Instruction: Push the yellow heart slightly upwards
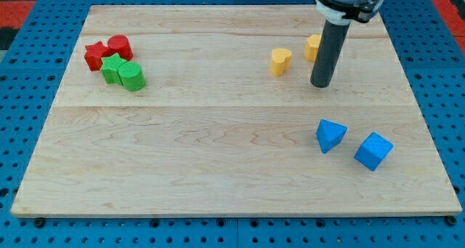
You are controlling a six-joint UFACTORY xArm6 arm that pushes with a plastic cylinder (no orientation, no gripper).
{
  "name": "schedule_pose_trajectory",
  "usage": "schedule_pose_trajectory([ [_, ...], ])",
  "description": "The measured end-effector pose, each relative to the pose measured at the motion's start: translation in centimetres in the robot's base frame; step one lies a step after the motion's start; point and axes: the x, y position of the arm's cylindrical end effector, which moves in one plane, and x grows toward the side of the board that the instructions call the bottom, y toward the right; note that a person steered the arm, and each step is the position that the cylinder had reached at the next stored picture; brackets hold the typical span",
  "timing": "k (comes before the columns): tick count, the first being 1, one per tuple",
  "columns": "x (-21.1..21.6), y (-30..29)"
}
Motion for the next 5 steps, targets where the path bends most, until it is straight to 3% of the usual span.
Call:
schedule_pose_trajectory([
  [5,-6.7,-0.1],
])
